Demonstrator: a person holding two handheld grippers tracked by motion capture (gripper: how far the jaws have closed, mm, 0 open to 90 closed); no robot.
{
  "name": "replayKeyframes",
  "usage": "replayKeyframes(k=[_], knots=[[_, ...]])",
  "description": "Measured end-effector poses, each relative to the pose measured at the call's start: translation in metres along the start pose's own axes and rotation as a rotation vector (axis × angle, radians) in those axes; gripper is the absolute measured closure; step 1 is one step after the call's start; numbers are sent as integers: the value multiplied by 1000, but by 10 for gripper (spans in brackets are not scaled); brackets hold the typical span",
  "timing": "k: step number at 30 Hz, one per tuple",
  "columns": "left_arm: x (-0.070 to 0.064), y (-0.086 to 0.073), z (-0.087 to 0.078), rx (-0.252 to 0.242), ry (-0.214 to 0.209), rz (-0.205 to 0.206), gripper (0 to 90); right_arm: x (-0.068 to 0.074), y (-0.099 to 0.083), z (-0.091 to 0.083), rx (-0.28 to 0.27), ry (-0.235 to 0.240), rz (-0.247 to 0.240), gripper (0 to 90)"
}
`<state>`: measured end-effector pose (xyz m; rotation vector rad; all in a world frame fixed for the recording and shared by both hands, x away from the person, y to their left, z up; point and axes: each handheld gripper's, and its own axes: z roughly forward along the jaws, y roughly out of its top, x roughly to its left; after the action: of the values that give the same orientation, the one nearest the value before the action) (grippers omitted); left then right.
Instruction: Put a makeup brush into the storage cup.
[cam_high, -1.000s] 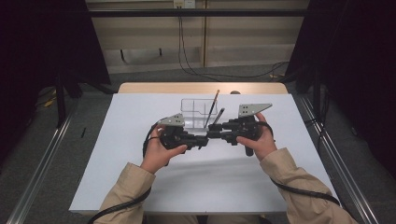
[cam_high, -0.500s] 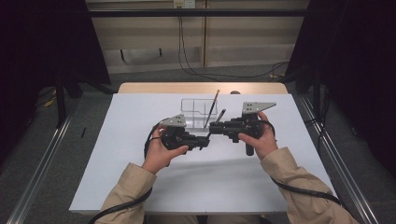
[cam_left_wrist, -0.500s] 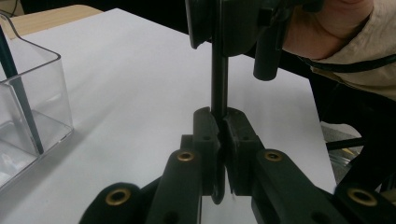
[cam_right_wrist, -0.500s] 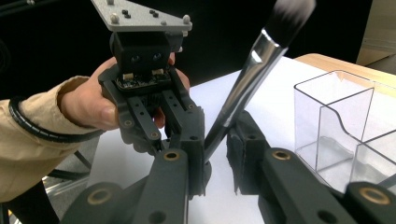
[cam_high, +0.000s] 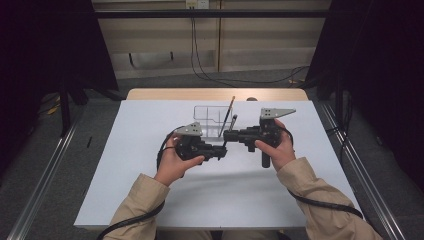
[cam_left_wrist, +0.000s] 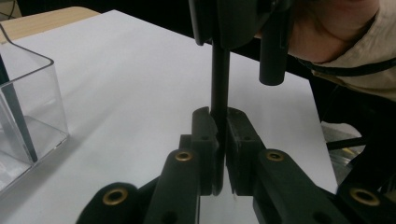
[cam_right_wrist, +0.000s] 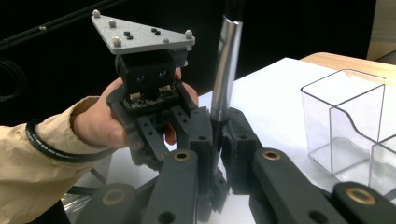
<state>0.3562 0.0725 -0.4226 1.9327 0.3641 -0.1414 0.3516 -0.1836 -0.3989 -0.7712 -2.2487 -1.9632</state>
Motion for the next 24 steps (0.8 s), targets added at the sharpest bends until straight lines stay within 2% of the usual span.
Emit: replayKeyframes(k=[3, 11, 24], knots=[[0, 1, 3, 10, 0, 0, 827, 1, 1, 2, 5, 1, -6, 840], [0, -1, 7, -3, -9, -11, 808, 0, 0, 1, 4, -1, 6, 841], [0, -2, 9, -26, -22, -25, 793, 1, 2, 1, -10, -6, -3, 841]])
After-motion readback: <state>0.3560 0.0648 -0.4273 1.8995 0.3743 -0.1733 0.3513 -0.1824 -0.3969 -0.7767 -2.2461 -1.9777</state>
